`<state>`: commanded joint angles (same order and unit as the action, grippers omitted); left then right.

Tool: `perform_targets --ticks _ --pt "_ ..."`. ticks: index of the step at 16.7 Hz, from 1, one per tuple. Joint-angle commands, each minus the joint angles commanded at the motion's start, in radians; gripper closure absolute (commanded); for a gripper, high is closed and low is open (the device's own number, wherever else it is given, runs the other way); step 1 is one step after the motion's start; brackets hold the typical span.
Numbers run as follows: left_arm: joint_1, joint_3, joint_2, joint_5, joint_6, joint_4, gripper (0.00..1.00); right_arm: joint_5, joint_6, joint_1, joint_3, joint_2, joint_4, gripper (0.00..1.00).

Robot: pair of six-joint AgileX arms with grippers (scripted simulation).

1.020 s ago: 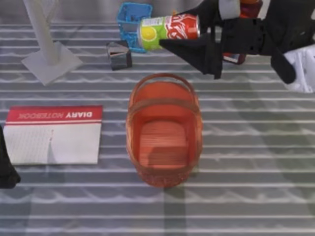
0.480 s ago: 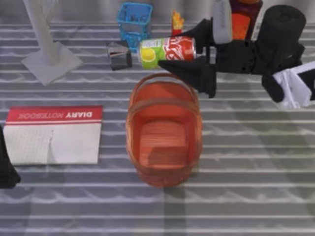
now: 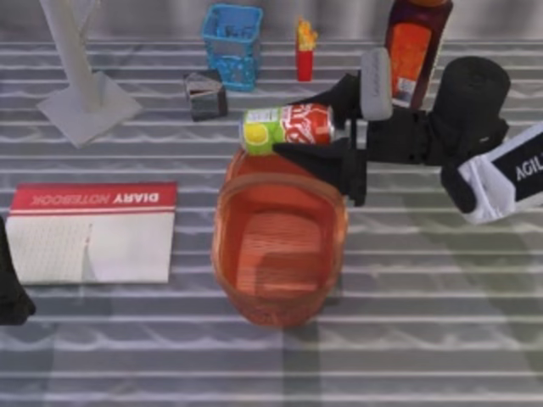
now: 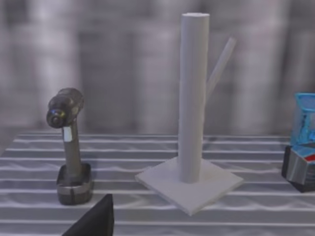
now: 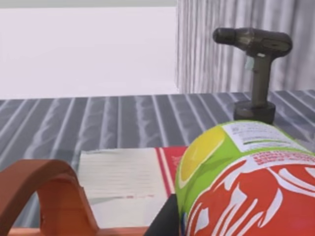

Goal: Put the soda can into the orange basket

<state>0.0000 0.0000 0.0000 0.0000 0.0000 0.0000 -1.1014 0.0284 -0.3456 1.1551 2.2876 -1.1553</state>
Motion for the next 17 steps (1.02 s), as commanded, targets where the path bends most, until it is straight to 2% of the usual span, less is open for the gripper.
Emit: perform_targets --ticks 1,14,17 --pt "0.0 0.0 0.0 0.0 0.0 0.0 0.0 0.0 0.0 0.0 0.0 0.0 0.0 1.0" --pt "0.0 0.0 0.0 0.0 0.0 0.0 0.0 0.0 0.0 0.0 0.0 0.0 0.0 0.02" --pt "0.0 0.0 0.0 0.0 0.0 0.0 0.0 0.0 0.0 0.0 0.0 0.0 0.0 0.0"
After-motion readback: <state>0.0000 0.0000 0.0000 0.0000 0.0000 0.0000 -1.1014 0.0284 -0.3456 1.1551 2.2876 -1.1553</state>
